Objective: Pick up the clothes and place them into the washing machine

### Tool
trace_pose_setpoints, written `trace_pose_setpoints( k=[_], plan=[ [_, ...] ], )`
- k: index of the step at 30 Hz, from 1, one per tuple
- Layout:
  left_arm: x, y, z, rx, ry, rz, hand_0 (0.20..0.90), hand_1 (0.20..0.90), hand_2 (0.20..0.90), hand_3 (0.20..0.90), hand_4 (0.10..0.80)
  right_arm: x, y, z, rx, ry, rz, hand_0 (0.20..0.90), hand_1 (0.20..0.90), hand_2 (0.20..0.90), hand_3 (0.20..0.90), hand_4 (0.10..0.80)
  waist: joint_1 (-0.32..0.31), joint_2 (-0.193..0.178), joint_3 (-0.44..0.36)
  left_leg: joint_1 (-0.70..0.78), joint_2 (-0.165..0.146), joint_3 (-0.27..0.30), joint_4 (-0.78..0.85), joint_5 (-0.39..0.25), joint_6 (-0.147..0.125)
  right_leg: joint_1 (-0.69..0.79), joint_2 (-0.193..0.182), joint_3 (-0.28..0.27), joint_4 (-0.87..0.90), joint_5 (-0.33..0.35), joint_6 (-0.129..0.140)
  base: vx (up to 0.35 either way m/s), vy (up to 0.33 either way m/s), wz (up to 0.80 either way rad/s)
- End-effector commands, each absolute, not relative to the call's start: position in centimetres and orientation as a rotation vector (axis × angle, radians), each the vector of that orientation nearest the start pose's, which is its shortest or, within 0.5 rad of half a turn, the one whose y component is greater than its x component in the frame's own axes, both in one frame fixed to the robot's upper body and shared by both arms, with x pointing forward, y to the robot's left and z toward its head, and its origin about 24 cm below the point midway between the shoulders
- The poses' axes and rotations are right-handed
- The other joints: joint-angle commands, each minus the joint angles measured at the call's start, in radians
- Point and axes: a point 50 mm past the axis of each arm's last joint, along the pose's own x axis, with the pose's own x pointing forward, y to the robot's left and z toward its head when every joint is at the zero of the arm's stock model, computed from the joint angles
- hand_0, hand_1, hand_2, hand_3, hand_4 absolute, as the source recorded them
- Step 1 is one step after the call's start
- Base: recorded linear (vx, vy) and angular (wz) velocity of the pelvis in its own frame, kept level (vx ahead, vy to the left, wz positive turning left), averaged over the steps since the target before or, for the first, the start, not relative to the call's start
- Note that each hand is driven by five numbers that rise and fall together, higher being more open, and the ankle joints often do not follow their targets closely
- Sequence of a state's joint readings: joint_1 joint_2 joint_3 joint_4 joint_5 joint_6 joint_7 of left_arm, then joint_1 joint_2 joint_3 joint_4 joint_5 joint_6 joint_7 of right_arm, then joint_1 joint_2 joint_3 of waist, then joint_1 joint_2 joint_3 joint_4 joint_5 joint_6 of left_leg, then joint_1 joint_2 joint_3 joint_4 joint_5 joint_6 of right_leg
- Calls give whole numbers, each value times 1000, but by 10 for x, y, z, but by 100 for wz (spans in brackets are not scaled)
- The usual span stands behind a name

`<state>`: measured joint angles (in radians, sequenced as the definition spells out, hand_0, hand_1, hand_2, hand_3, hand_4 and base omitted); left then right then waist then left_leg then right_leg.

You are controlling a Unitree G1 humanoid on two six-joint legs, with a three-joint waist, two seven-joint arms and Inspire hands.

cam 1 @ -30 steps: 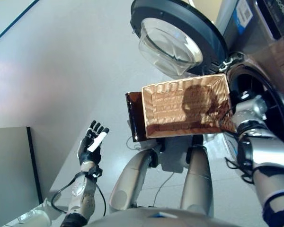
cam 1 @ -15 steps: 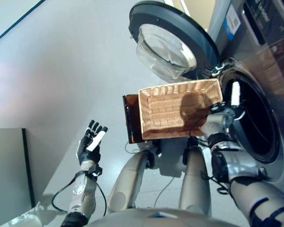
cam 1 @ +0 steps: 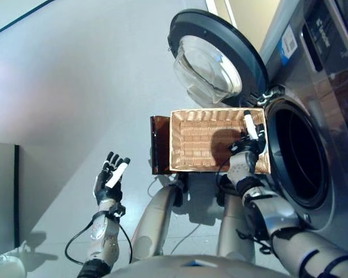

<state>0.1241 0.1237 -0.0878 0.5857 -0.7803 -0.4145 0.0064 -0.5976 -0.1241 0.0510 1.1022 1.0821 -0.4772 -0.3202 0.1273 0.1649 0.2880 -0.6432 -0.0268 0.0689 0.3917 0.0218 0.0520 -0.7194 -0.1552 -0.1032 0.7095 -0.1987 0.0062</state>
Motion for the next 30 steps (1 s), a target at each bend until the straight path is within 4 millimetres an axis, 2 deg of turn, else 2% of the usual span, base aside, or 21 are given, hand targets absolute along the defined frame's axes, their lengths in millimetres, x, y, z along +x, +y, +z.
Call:
trace_pose_setpoints(
  k=[1, 2, 3, 4, 5, 7, 8, 9, 10, 11, 12, 15, 16, 17, 20, 23, 24, 25, 26, 30],
  plan=[
    [179, 232, -78, -458, 242, 475, 900, 900, 900, 900, 800, 319, -182, -11, 684, 145, -550, 900, 900, 900, 900, 800, 12, -46, -54, 41, -13, 5, 1, -96, -41, 131, 31, -13, -201, 47, -7, 145, -33, 5],
    [177, 232, -82, -451, 270, 480, 900, 900, 900, 900, 800, 313, -182, -19, 662, 174, -543, 900, 900, 900, 900, 800, 11, -54, -59, 70, -13, 1, -21, -88, -44, 167, 31, -21, -226, 52, -4, 29, -28, 9],
    [172, 232, -89, -456, 306, 496, 900, 900, 900, 900, 800, 306, -179, -26, 650, 198, -528, 900, 900, 900, 900, 800, 9, -60, -61, 92, -9, 4, -56, -49, -41, 195, 32, -39, -265, 88, -7, 80, -23, 6],
    [172, 232, -89, -456, 308, 497, 900, 900, 900, 900, 800, 305, -179, -26, 650, 201, -528, 900, 900, 900, 900, 800, 7, -62, -64, 107, -13, -5, -54, -77, -47, 209, 32, -31, -263, 62, 1, 51, -31, 4],
    [161, 233, -104, -451, 403, 517, 900, 900, 900, 900, 800, 288, -177, -46, 572, 287, -479, 900, 900, 900, 900, 800, 2, -82, -83, 165, -6, -3, -118, -30, -48, 269, 38, -53, -330, 102, 5, 167, -36, 3],
    [152, 237, -113, -394, 474, 514, 900, 900, 900, 900, 800, 276, -172, -56, 424, 341, -374, 900, 900, 900, 900, 800, -6, -99, -102, 228, -4, -10, -173, -13, -54, 333, 42, -63, -383, 114, 13, 101, -28, 5],
    [151, 237, -113, -394, 475, 515, 900, 900, 900, 900, 800, 276, -172, -56, 423, 341, -375, 900, 900, 900, 900, 800, -7, -98, -101, 232, -4, -10, -175, -12, -54, 337, 43, -64, -385, 114, 13, 119, -36, 1],
    [133, 243, -127, -291, 618, 501, 900, 900, 900, 900, 800, 259, -173, -69, 268, 408, -269, 900, 900, 900, 900, 800, -23, -118, -124, 293, 1, -12, -230, 7, -58, 393, 51, -71, -435, 127, 22, 81, -27, -1],
    [133, 243, -128, -291, 619, 501, 900, 900, 900, 900, 800, 259, -173, -69, 267, 409, -269, 900, 900, 900, 900, 800, -23, -118, -123, 296, 1, -13, -231, 8, -59, 395, 51, -72, -437, 127, 22, 160, -45, -2],
    [118, 246, -136, -241, 708, 495, 900, 900, 900, 900, 800, 242, -176, -80, 117, 465, -172, 900, 900, 900, 900, 800, -37, -129, -149, 342, 2, -8, -273, 16, -61, 438, 58, -78, -477, 134, 30, 80, -18, 1],
    [118, 246, -136, -241, 708, 495, 900, 900, 900, 900, 800, 242, -176, -80, 117, 465, -172, 900, 900, 900, 900, 800, -38, -129, -148, 344, 2, -8, -274, 17, -61, 440, 58, -78, -478, 134, 30, 109, -22, -3],
    [89, 250, -148, -144, 873, 453, 900, 900, 900, 900, 800, 202, -192, -101, -87, 574, -72, 900, 900, 900, 900, 800, -67, -148, -201, 421, 8, 3, -339, 30, -67, 514, 68, -76, -555, 154, 44, 96, -28, -6],
    [89, 250, -148, -144, 872, 453, 900, 900, 900, 900, 800, 202, -192, -101, -87, 574, -72, 900, 900, 900, 900, 800, -67, -148, -203, 418, 9, 3, -340, 32, -67, 512, 68, -76, -558, 157, 44, 73, -38, -7],
    [75, 247, -155, -88, 967, 400, 900, 900, 900, 900, 800, 173, -202, -120, -166, 698, -43, 900, 900, 900, 900, 800, -75, -155, -232, 451, 8, 7, -363, 36, -69, 545, 73, -71, -591, 170, 50, 72, -36, -10],
    [55, 240, -162, -18, 1085, 314, 900, 900, 900, 900, 800, 124, -213, -144, -273, 896, -5, 900, 900, 900, 900, 800, -81, -162, -276, 498, 4, 14, -393, 37, -72, 596, 74, -64, -639, 189, 60, 84, -39, -5],
    [40, 233, -166, 3, 1162, 264, 900, 900, 900, 900, 800, 78, -222, -160, -320, 1071, -25, 900, 900, 900, 900, 800, -86, -165, -313, 533, 3, 26, -411, 36, -73, 631, 71, -55, -677, 210, 70, 29, -17, -2],
    [35, 231, -168, 6, 1188, 251, 900, 900, 900, 900, 800, 66, -224, -163, -333, 1117, -27, 900, 900, 900, 900, 800, -87, -165, -321, 544, 2, 29, -417, 35, -73, 640, 69, -51, -689, 216, 72, 15, -12, -4],
    [35, 231, -168, 6, 1188, 251, 900, 900, 900, 900, 800, 66, -224, -163, -333, 1117, -27, 900, 900, 900, 900, 800, -87, -165, -321, 545, 2, 30, -418, 35, -74, 641, 70, -51, -690, 217, 72, 11, -4, -10],
    [28, 226, -170, -5, 1231, 239, 900, 900, 900, 900, 800, 42, -232, -167, -335, 1216, -71, 900, 900, 900, 900, 800, -92, -164, -341, 565, -2, 39, -433, 35, -75, 659, 67, -43, -717, 232, 77, 7, -4, -16],
    [23, 218, -173, -30, 1262, 227, 900, 900, 900, 900, 800, 21, -233, -170, -343, 1310, -63, 900, 900, 900, 900, 800, -99, -161, -355, 594, -2, 42, -450, 38, -74, 681, 66, -39, -728, 235, 79, 4, -6, -19]
  ],
)
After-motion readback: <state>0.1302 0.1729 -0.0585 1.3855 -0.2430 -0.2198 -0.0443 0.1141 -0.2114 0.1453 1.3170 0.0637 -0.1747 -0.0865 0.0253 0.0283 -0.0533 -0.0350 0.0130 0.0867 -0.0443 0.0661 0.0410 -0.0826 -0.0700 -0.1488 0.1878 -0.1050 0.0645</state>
